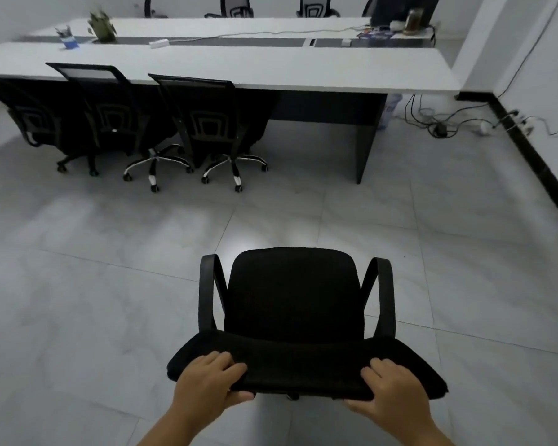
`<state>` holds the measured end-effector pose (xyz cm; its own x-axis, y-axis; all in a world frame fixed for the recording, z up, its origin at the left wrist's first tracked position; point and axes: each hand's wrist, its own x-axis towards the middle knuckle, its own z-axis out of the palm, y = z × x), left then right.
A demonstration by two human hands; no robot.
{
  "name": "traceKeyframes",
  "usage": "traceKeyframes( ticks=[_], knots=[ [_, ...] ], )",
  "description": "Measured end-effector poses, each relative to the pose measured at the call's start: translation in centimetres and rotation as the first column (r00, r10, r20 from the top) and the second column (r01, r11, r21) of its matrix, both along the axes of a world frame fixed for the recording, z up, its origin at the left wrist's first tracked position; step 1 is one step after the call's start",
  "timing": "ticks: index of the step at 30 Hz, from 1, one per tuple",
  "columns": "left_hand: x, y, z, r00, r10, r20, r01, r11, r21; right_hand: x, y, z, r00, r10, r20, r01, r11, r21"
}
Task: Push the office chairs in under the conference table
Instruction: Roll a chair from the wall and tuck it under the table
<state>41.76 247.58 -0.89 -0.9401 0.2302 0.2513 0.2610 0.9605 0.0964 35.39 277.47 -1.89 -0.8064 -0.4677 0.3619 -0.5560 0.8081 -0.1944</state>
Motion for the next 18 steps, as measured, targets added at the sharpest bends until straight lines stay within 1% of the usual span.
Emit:
traceKeyframes(
  ticks=[5,10,14,18],
  knots=[
    [-4.0,-4.6,0.1,0.998,-0.06,-0.017,0.059,0.997,-0.04,-1.3,-4.3,-0.7,0.996,-0.08,-0.03,0.08,0.997,0.009],
    [-8.9,-8.7,-0.7,0.996,-0.084,-0.028,0.083,0.996,-0.024,-4.0,-8.6,-1.0,0.986,-0.157,-0.059,0.157,0.987,-0.018],
    [-13.2,-9.9,-1.0,0.993,-0.108,-0.05,0.107,0.994,-0.03,-7.2,-9.6,-1.3,0.977,-0.203,-0.063,0.203,0.979,-0.013],
    [-18.1,-10.0,-1.4,0.99,-0.114,-0.088,0.115,0.993,0.006,-11.6,-10.0,-1.3,0.967,-0.246,-0.059,0.246,0.969,-0.02]
  ],
)
